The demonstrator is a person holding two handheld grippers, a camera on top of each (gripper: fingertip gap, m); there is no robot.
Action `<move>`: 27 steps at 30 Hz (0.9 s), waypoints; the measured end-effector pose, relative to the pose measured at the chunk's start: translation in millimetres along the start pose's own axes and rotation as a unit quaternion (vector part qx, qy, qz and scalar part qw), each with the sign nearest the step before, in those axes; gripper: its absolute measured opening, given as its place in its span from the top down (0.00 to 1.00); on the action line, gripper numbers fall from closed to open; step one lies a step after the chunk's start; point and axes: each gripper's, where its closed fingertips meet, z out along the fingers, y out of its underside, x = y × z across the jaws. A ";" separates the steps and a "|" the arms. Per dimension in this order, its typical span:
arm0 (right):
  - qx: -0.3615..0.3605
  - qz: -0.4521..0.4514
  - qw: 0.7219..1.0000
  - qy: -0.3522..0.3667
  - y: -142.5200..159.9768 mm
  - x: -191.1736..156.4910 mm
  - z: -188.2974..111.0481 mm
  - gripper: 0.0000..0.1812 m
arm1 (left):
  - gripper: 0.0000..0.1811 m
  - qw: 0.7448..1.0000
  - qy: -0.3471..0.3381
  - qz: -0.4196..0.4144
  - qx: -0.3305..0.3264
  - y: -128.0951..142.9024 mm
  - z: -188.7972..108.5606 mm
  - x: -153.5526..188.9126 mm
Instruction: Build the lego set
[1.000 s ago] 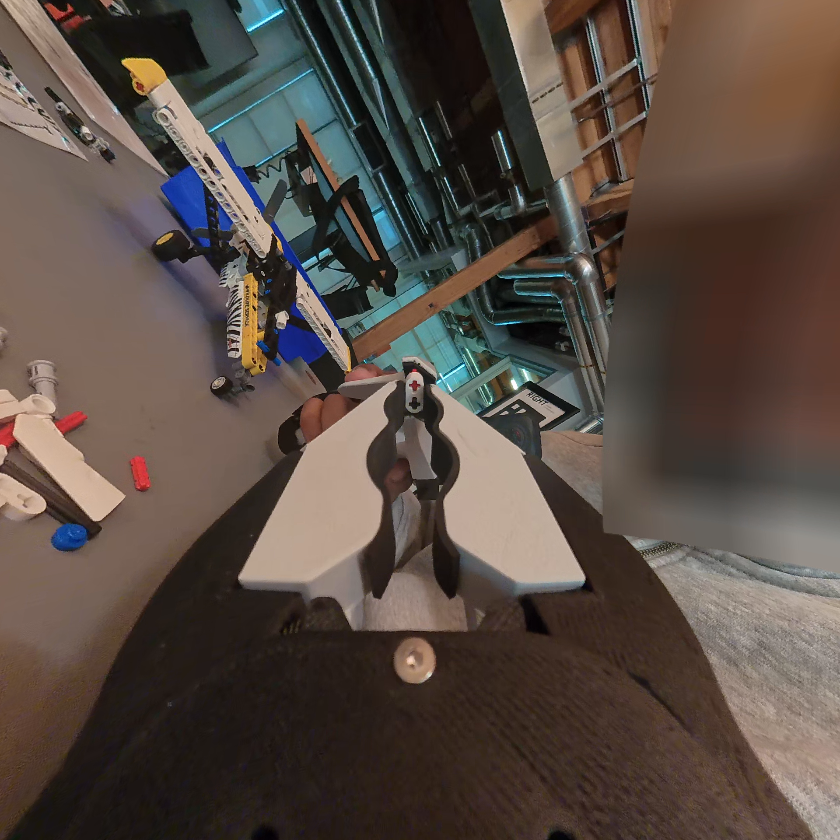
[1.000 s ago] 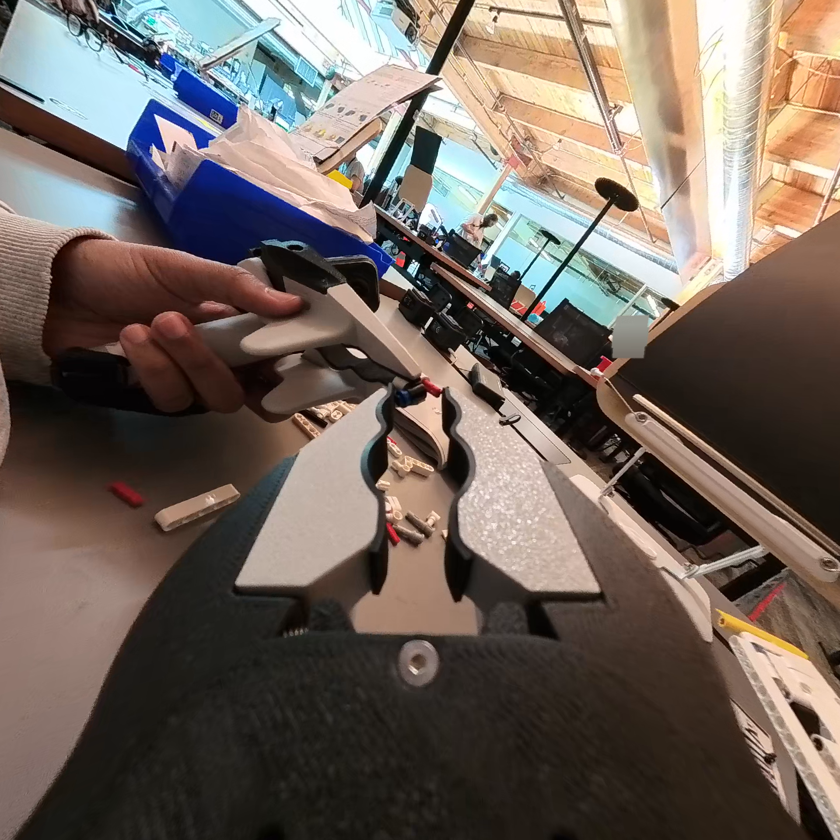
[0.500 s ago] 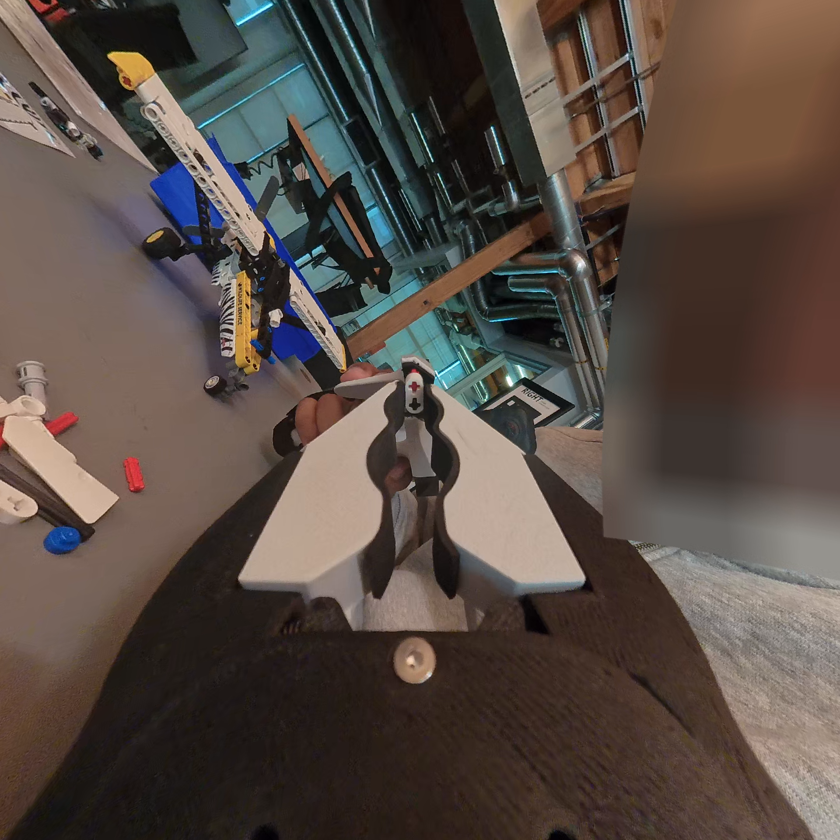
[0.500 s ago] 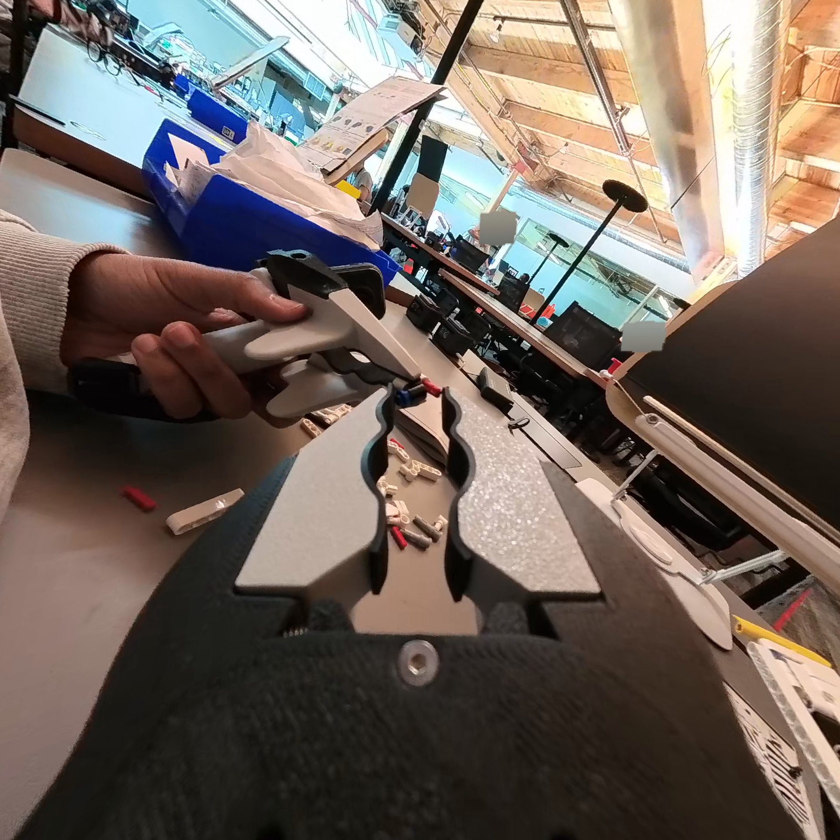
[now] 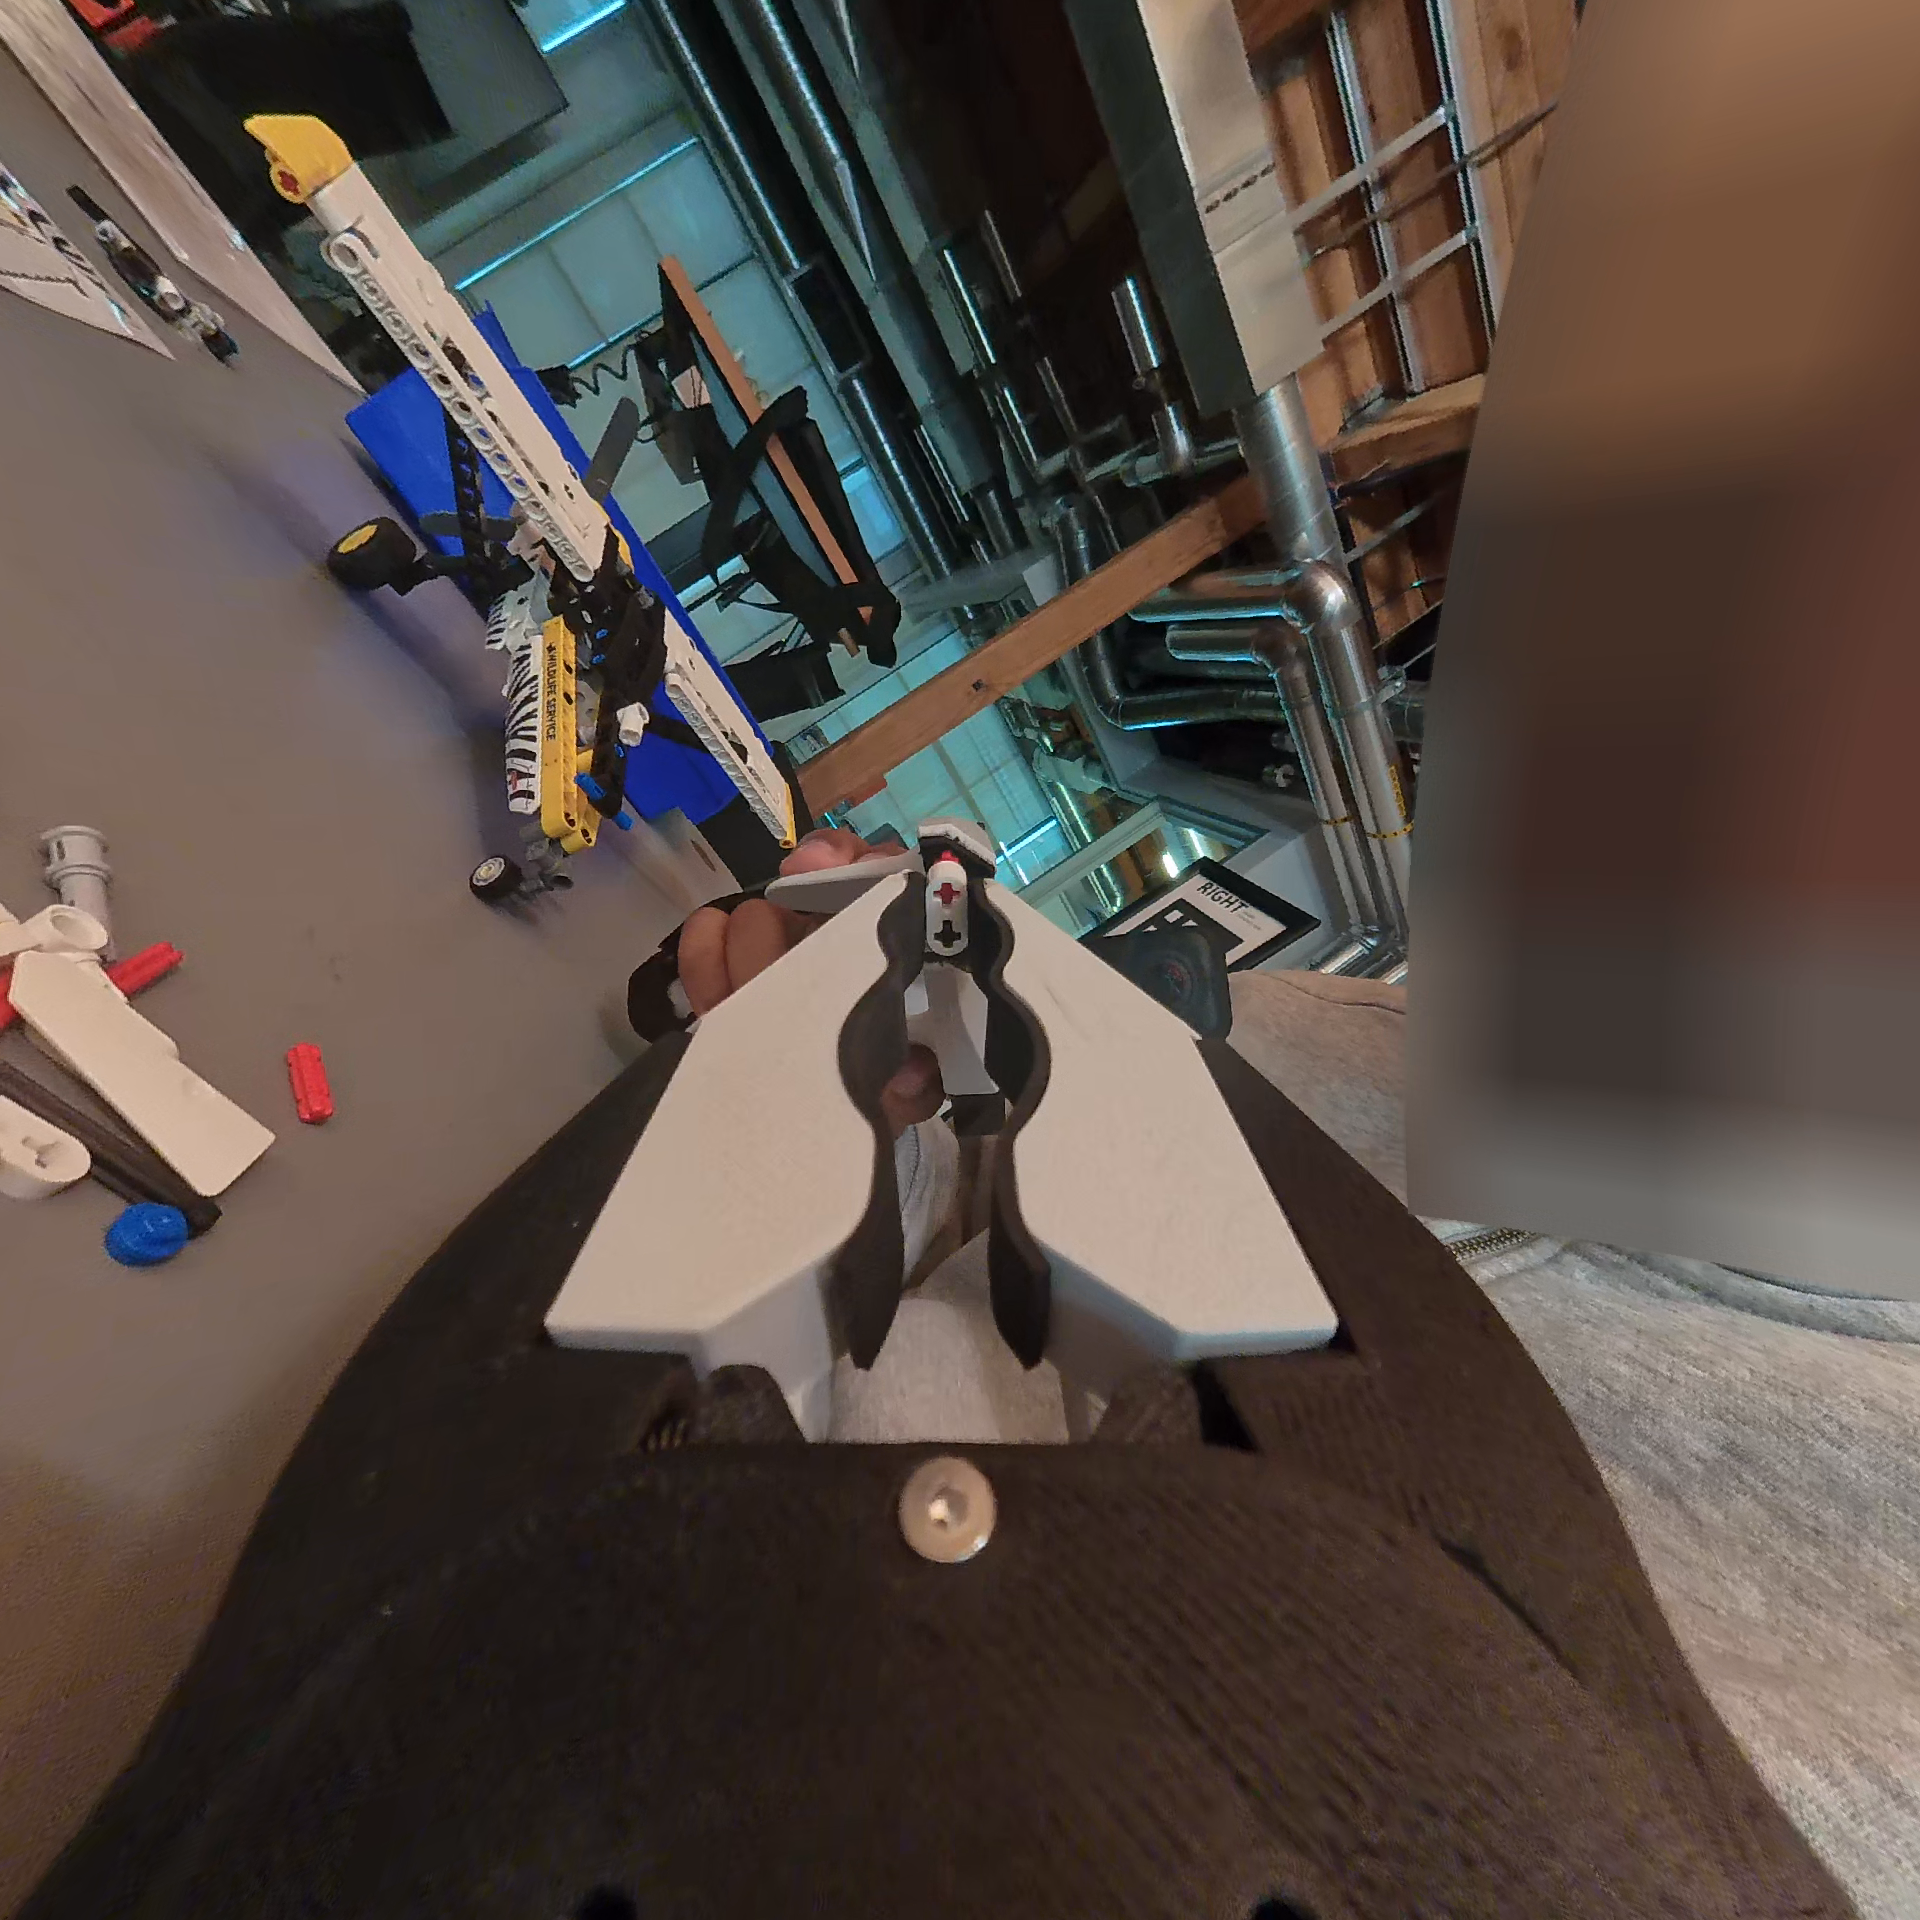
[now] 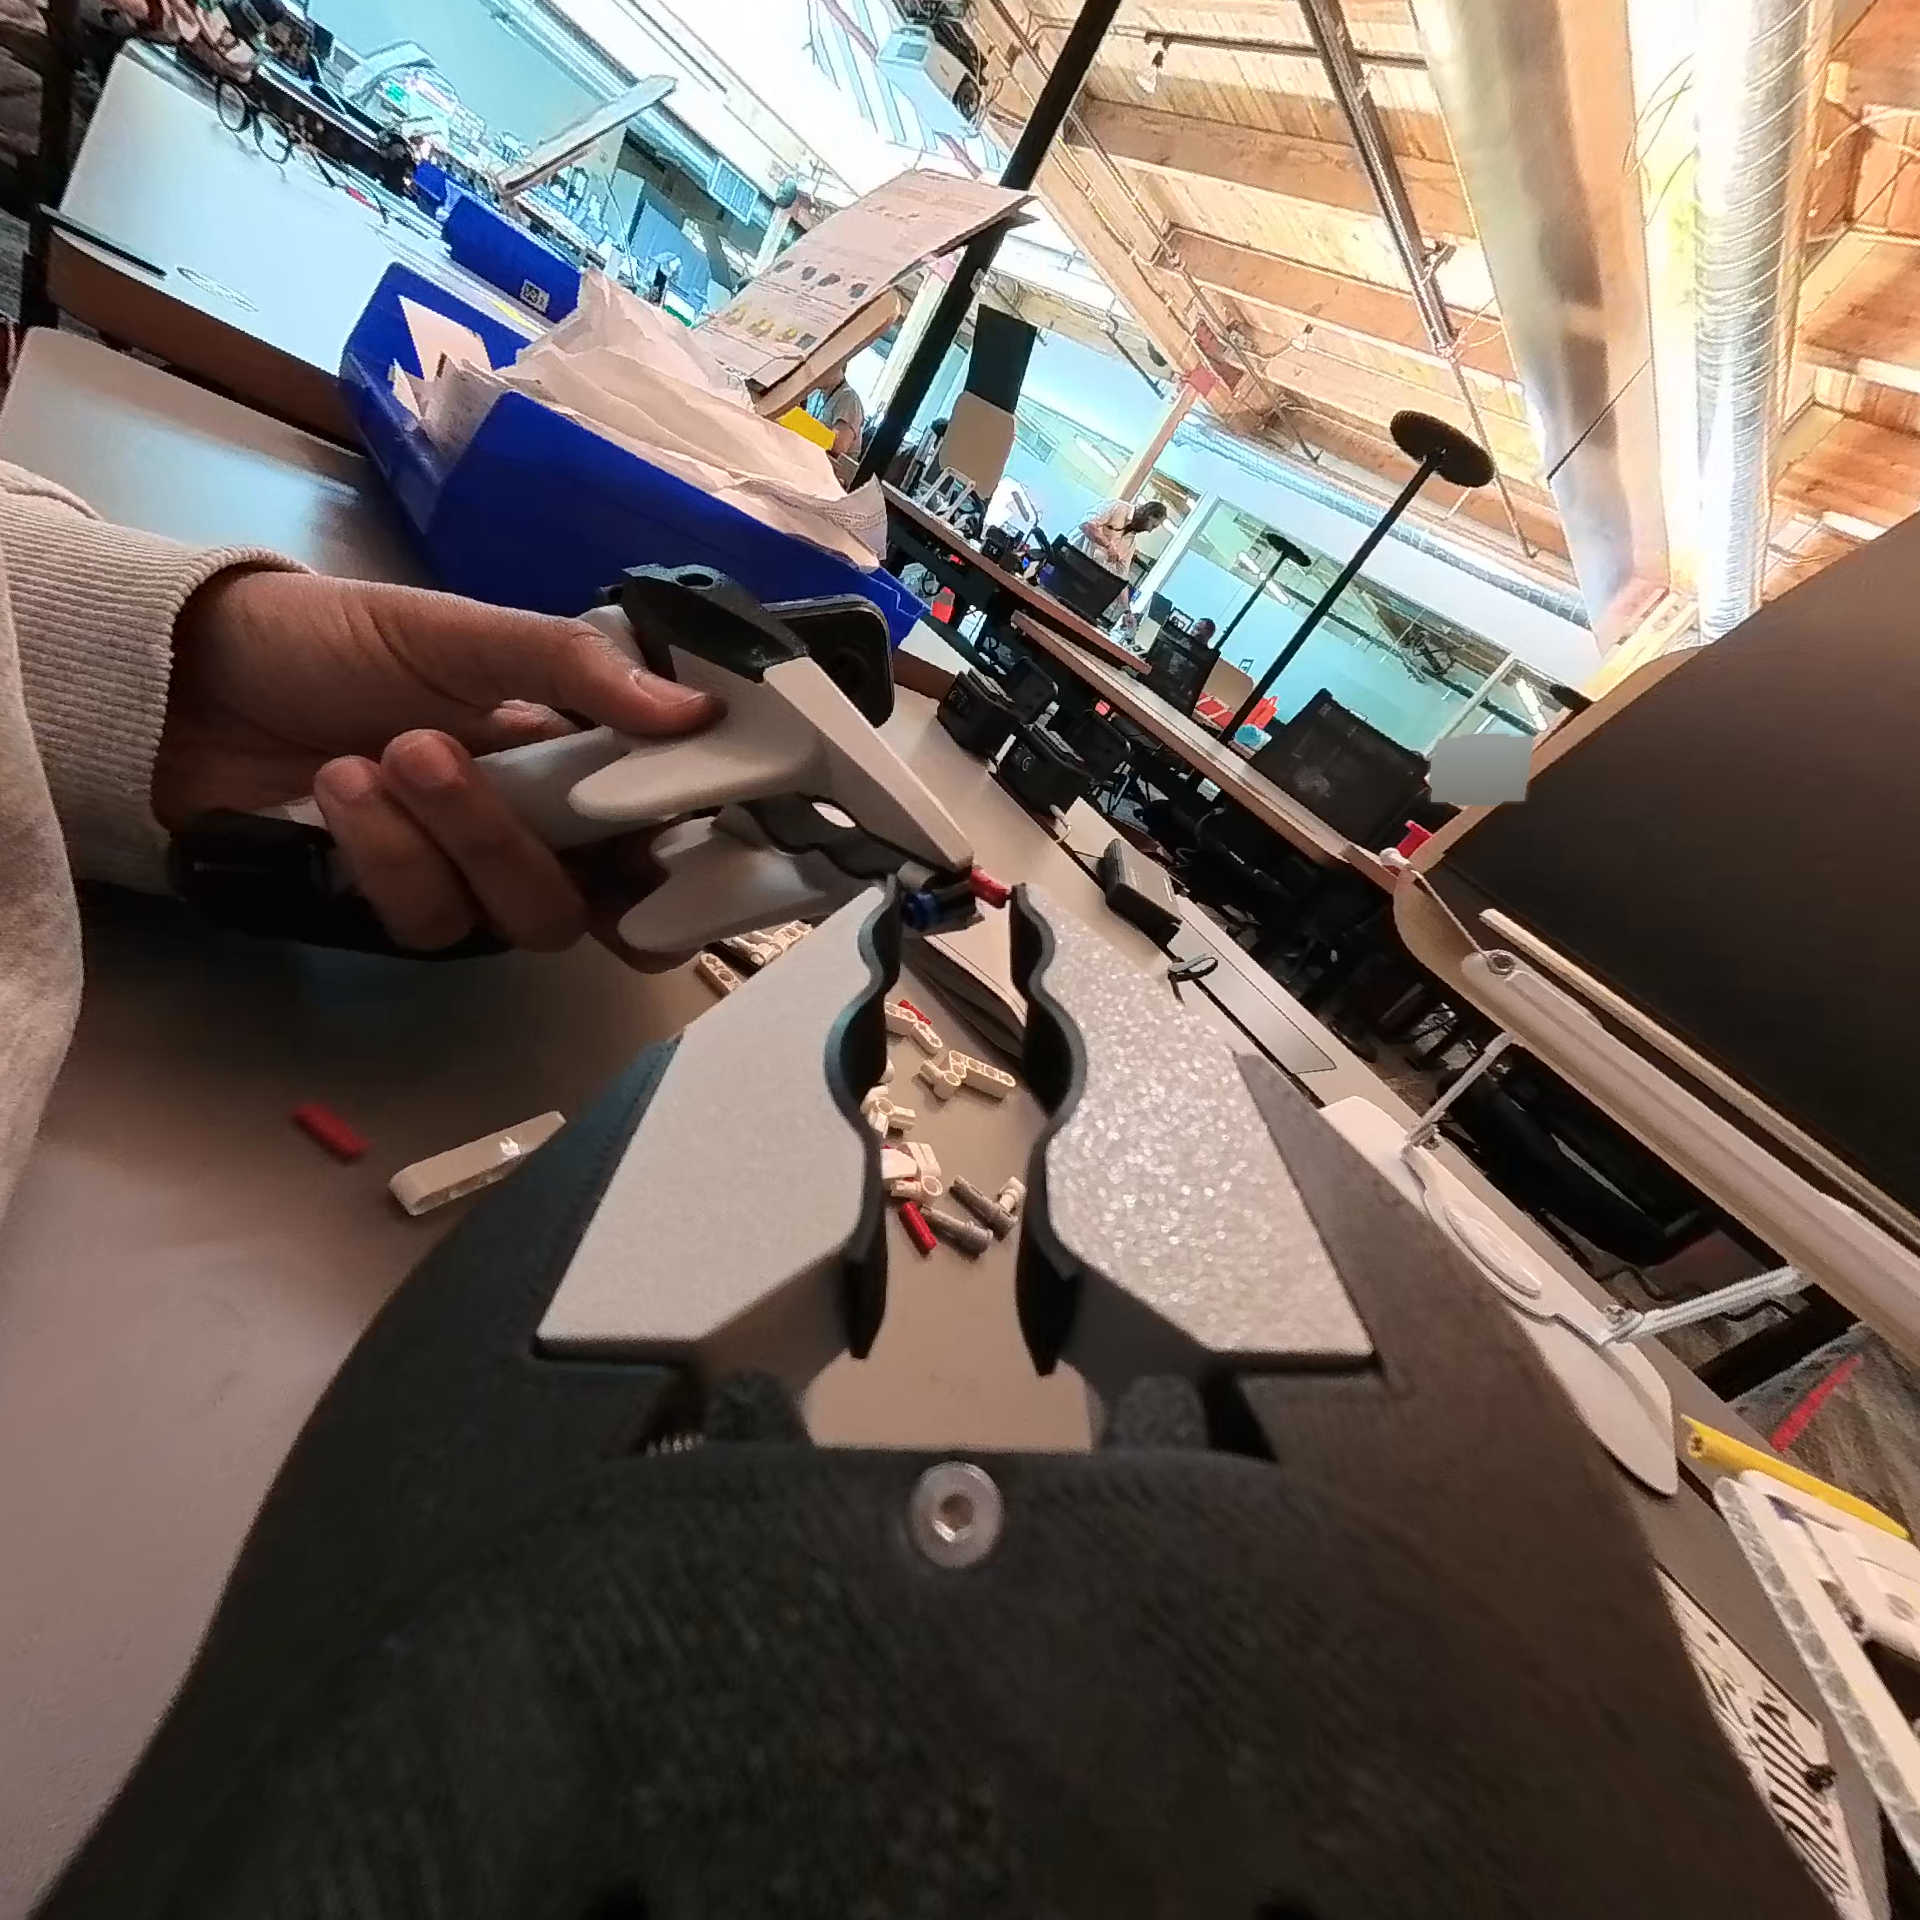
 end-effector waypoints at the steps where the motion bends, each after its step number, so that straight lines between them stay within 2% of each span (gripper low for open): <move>1: 0.000 0.000 1.000 0.000 0.0 0.0 0.0 0.90 | 0.97 1.000 0.000 0.000 0.000 0.0 0.0 0.0; 10: -0.001 0.000 1.000 0.000 0.3 -0.3 0.5 0.90 | 0.97 1.000 -0.001 -0.001 0.000 0.0 -0.2 -0.4; 16: -0.002 0.039 0.999 -0.018 1.8 -3.3 2.0 0.87 | 0.97 1.000 -0.012 0.012 0.009 -4.3 -3.9 -1.7; 20: -0.012 0.061 0.998 -0.029 6.2 -5.7 3.3 0.84 | 0.97 0.993 -0.068 0.065 0.067 -34.7 -36.3 -5.0; 24: -0.022 0.084 0.996 -0.035 10.0 -6.3 5.8 0.83 | 0.97 0.966 -0.167 0.159 0.113 -64.9 -79.5 -6.7; 27: -0.041 0.109 0.993 -0.030 17.9 -2.8 9.4 0.84 | 0.97 0.955 -0.183 0.193 0.132 -72.4 -87.3 -2.1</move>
